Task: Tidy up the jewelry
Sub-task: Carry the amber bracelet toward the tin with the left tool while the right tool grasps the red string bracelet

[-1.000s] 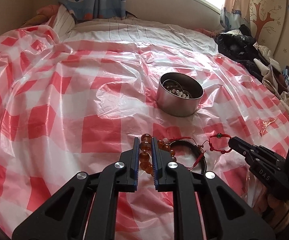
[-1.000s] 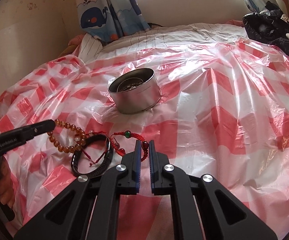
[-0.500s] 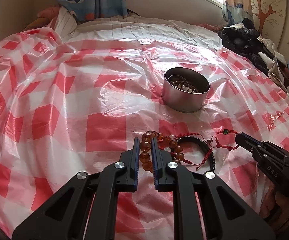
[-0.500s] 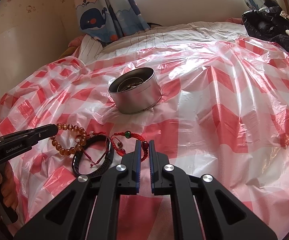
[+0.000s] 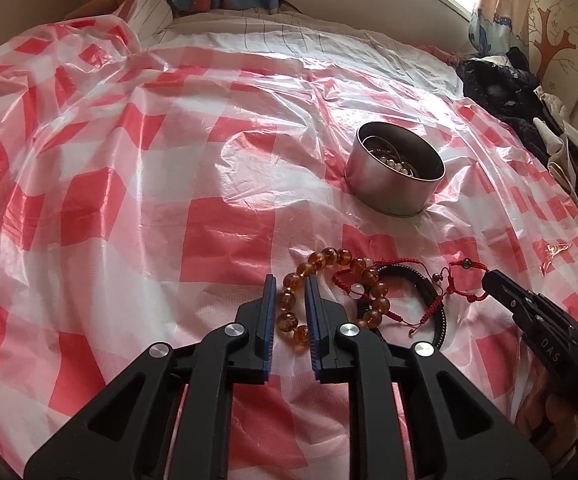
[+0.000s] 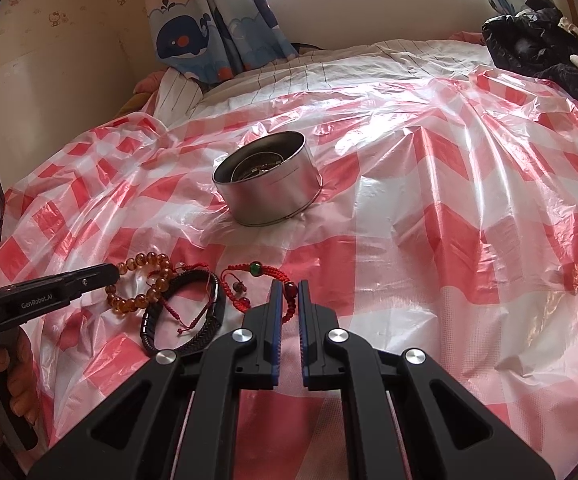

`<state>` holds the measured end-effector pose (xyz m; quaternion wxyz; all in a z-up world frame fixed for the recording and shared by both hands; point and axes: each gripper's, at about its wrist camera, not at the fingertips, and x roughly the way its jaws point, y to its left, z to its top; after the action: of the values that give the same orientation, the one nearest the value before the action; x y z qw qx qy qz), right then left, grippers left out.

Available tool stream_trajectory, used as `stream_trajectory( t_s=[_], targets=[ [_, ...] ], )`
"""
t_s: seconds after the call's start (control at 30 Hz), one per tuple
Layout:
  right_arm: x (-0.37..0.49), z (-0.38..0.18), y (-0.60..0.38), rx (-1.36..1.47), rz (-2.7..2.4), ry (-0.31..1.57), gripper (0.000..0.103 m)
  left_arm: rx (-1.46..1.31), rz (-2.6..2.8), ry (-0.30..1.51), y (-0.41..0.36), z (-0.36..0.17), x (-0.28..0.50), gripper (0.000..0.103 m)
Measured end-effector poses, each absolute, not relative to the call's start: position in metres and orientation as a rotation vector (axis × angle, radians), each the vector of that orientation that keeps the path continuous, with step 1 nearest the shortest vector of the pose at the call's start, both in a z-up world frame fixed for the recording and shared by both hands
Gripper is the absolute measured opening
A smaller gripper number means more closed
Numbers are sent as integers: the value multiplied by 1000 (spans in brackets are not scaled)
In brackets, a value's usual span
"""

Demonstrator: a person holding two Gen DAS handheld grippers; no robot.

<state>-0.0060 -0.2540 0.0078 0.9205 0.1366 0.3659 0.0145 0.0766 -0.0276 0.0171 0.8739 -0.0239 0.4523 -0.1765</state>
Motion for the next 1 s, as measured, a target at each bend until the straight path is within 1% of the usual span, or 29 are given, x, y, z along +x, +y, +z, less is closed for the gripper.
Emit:
stream_trajectory(
  t_s=[0.03,0.07,0.13,0.2,0.23,0.27,0.3,0.37,0.53,0.67,1.0],
  targets=[
    [-6,7,-254,282,30,753,8,-49,-368,944,-28,17,77,22],
    [-6,7,-254,283,30,754,8,-44,-368,947,-29,16,77,24],
    [-5,7,-254,284,31,755,8,-25,-365,955,-31,14,78,33],
    [-4,7,-254,283,31,761,8,2,-359,970,-35,8,79,34],
    [-4,7,-254,283,30,764,8,15,-363,978,-39,6,79,33],
    [-4,6,-253,283,30,767,8,37,-371,981,-43,4,79,25],
    [-3,6,-253,284,30,768,8,68,-380,984,-48,4,78,10],
    [-4,7,-254,289,33,762,8,85,-415,957,-54,10,72,10],
    [-6,9,-259,325,37,741,8,-7,-481,853,-48,40,63,10],
    [-7,11,-259,329,47,729,8,-37,-495,832,-48,43,63,10],
    [-7,10,-258,338,58,731,8,-2,-497,801,-55,48,58,10]
  ],
)
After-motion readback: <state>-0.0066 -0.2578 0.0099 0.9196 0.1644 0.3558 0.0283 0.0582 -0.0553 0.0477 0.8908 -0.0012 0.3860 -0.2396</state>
